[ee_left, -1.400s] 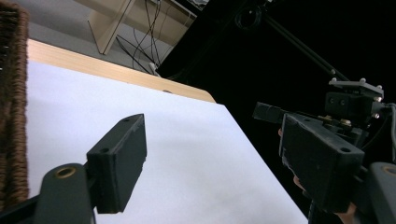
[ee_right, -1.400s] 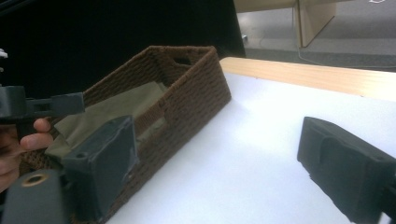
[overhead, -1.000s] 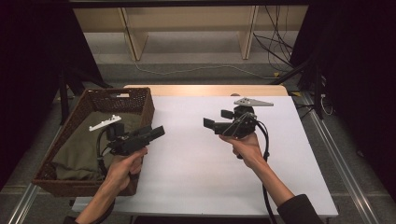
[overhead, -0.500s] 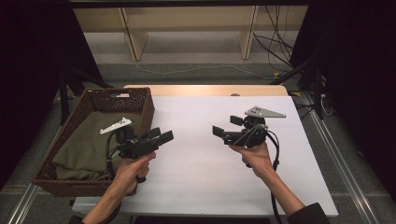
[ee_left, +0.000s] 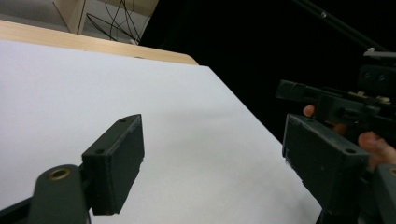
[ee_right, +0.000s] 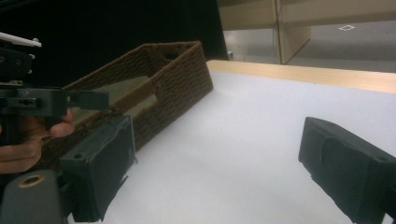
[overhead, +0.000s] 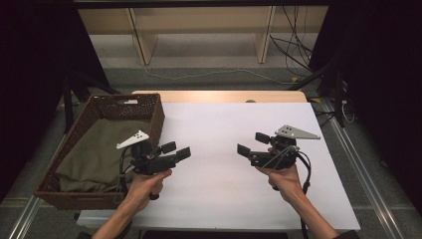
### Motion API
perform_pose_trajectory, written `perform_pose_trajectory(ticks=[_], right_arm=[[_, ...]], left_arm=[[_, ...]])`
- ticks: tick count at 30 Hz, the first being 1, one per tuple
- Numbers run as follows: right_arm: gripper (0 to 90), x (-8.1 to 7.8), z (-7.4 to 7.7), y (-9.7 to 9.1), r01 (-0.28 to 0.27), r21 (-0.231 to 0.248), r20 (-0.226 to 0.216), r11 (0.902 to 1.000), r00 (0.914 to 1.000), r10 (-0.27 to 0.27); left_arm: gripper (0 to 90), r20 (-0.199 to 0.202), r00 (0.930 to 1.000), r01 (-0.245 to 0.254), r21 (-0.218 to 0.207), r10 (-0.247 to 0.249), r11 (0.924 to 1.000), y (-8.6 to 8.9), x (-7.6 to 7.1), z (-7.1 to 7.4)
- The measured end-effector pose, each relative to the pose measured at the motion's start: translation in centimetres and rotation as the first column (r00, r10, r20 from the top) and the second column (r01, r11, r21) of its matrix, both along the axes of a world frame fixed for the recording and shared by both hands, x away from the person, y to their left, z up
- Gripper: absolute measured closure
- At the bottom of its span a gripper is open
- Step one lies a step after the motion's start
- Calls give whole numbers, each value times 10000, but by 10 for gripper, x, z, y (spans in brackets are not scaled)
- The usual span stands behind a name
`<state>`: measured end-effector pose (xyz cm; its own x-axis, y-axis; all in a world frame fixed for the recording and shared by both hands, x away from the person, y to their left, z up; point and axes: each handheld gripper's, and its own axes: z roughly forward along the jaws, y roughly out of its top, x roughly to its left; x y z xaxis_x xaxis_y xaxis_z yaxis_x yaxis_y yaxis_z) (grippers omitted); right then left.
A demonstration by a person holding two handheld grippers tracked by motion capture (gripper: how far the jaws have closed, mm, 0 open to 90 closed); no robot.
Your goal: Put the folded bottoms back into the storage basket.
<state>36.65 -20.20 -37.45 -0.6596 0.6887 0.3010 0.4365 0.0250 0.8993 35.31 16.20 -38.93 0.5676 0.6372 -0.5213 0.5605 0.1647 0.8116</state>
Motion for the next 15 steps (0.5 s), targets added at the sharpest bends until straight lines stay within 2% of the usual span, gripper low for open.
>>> perform_pose_trajectory(ticks=[5, 15], right_arm=[[117, -8, -1, -2, 52, -69, 86, 10000, 9999, -51], [117, -19, -7, -5, 123, -207, 312, 9997, 9994, -117]], left_arm=[[208, 120, 9999, 100, 147, -101, 9998, 1, -2, -5], [206, 328, 9973, 637, 736, -663, 9952, -9, -5, -12]])
